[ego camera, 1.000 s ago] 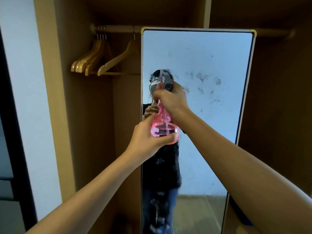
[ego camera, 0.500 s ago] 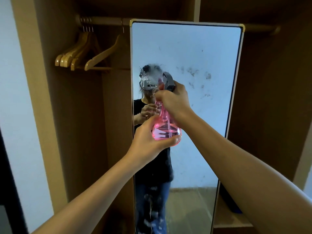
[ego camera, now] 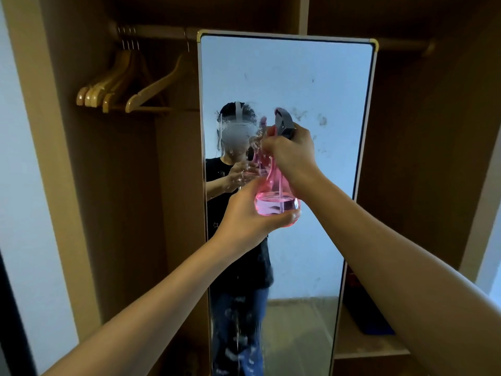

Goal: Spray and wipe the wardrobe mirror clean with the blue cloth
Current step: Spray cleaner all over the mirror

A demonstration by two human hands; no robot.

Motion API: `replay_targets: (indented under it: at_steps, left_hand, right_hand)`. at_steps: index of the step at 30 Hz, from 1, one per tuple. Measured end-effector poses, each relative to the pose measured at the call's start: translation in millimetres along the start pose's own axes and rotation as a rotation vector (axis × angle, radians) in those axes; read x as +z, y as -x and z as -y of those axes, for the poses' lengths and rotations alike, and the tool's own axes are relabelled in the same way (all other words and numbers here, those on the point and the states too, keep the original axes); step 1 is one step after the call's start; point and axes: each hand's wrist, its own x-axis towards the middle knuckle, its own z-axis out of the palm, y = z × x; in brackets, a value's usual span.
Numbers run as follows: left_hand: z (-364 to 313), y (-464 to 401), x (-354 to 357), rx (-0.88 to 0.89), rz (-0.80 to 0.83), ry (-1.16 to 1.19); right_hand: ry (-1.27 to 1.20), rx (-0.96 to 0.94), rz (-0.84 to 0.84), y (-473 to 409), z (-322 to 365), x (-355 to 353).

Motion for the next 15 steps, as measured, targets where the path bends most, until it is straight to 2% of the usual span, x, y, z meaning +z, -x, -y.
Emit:
replay_targets:
  at_steps: [10,15]
  left_hand:
    - [7,-7,20,-0.016,0.006,-0.057]
    - [8,-12,33,-0.020,0.007,0.003]
  right_hand:
    - [0.058,-0.006,-0.019,1,-2,-26]
    - [0.074,-0.020,-0.053,-2,-2,-37]
